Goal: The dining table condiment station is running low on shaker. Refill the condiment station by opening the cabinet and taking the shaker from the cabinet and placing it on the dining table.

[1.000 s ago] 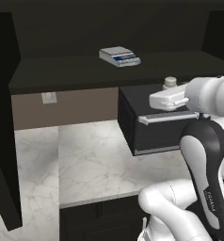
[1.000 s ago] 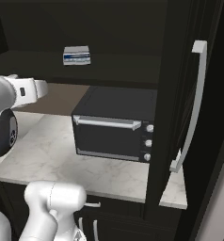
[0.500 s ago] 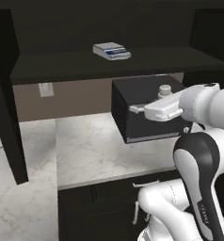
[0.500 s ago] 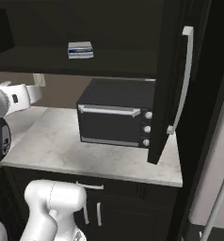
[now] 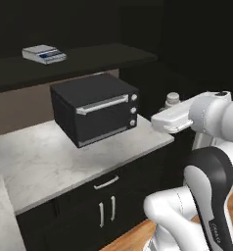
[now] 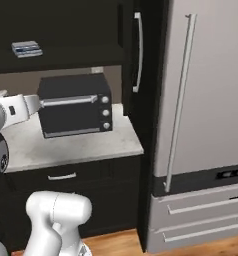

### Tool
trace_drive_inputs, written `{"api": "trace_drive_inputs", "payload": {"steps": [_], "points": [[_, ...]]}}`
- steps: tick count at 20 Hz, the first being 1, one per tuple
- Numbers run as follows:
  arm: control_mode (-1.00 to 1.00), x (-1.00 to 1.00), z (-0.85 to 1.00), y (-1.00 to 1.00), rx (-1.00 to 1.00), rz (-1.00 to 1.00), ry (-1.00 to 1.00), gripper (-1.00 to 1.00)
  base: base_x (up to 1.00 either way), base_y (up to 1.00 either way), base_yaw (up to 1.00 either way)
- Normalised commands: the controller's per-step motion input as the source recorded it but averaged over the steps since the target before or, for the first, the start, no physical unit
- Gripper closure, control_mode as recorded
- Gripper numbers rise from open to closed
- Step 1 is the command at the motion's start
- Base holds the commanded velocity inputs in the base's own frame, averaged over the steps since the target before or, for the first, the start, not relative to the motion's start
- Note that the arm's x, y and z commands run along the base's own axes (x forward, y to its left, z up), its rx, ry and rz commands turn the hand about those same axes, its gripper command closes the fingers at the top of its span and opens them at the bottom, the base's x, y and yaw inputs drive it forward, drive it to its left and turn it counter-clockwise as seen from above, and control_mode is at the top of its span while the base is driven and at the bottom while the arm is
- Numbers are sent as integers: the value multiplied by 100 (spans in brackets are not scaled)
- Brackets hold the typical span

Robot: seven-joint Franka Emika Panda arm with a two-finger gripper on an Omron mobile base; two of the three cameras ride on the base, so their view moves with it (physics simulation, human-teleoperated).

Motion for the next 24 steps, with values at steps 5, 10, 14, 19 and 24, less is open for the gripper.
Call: {"api": "trace_drive_inputs", "payload": {"steps": [5,10,14,19,24], "points": [[100,0,0,0,0,0,0,100,-32,-26,-79],[100,0,0,0,0,0,0,100,-33,-37,-77],[100,0,0,0,0,0,0,100,-8,-28,-84],[100,0,0,0,0,0,0,100,0,-28,-86],[100,0,0,0,0,0,0,100,0,-36,-83]]}}
